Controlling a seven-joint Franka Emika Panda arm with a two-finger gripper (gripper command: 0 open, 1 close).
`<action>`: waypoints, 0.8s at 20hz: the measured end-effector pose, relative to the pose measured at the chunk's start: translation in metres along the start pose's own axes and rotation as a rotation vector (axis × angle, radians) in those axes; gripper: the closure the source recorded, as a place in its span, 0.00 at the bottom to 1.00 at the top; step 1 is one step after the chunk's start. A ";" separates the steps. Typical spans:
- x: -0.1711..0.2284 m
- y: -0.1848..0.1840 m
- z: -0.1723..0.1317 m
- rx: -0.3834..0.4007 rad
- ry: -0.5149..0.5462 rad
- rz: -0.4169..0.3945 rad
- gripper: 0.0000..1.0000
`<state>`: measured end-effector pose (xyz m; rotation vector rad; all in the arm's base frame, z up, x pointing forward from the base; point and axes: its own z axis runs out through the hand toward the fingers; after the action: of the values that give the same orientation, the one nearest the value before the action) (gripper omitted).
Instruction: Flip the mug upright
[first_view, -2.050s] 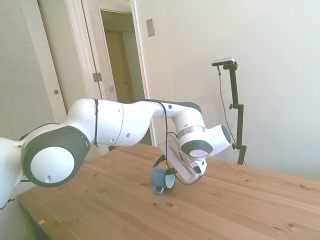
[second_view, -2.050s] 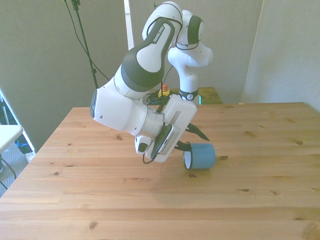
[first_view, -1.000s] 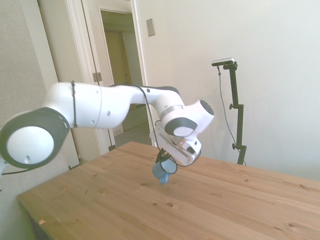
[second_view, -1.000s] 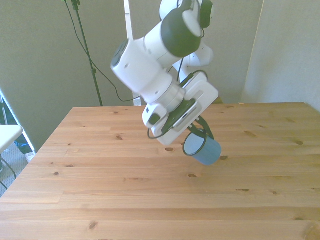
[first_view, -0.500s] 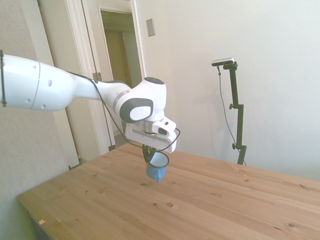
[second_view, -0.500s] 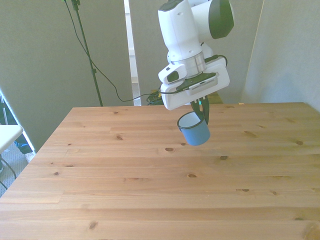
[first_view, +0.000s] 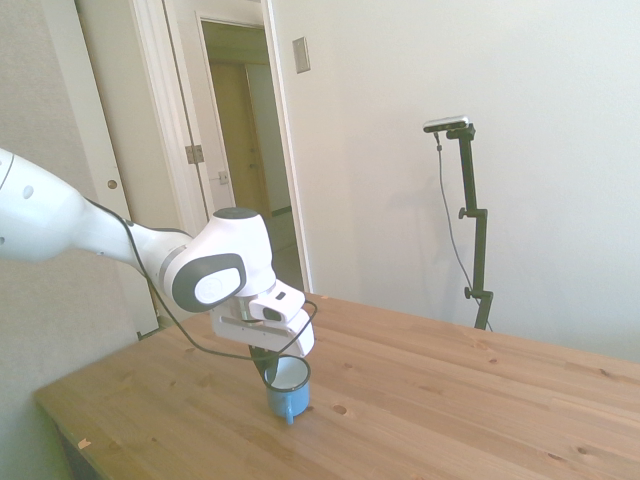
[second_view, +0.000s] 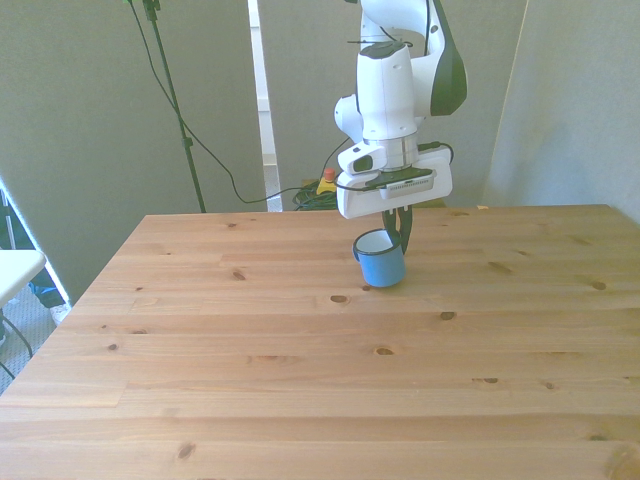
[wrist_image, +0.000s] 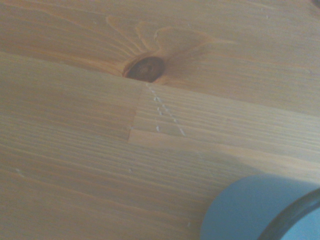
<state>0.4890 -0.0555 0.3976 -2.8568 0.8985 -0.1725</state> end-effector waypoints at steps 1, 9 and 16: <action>0.000 0.001 0.000 -0.003 0.003 0.002 1.00; 0.000 0.006 0.003 -0.026 0.006 0.029 0.00; 0.000 0.007 0.003 -0.050 0.017 0.042 0.00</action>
<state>0.4851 -0.0611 0.3935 -2.8835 0.9786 -0.1723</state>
